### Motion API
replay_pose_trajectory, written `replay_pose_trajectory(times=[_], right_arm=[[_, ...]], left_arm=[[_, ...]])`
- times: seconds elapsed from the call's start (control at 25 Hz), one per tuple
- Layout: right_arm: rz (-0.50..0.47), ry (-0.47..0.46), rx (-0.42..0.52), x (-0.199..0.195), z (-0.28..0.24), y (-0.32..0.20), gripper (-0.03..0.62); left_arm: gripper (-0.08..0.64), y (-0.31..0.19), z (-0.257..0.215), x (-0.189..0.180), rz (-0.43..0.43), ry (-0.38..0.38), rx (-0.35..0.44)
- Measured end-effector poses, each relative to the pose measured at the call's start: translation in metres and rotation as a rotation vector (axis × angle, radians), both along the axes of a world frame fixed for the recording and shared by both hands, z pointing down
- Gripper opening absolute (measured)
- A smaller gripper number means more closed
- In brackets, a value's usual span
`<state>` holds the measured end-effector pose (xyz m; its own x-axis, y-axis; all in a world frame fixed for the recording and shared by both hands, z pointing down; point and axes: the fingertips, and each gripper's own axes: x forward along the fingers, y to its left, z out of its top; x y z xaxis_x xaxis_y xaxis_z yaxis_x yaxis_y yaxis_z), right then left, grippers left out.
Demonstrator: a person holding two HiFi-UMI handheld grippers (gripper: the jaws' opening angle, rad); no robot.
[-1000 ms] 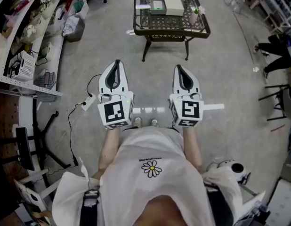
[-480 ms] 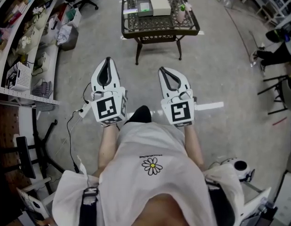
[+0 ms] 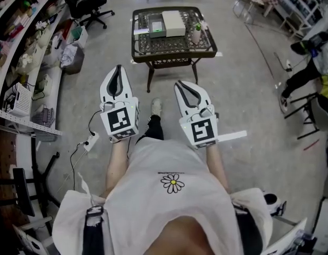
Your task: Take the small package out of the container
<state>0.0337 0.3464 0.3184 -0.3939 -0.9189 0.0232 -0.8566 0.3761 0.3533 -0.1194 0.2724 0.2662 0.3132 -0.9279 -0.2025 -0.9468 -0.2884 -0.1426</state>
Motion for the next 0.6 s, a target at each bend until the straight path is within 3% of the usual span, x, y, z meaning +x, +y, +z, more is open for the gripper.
replay_pose_trajectory(times=[0.2, 0.4, 0.6], right_arm=[[0.051, -0.05, 0.007, 0.018, -0.002, -0.045, 0.032], [0.025, -0.072, -0.067, 0.026, 0.026, -0.106, 0.032], [0.045, -0.183, -0.07, 0.034, 0.034, -0.197, 0.032]], left_arm=[[0.028, -0.044, 0.019, 0.001, -0.001, 0.022, -0.032], [0.026, -0.107, 0.033, 0.01, 0.0, 0.026, -0.053], [0.026, -0.194, 0.047, 0.023, 0.024, 0.011, -0.092]])
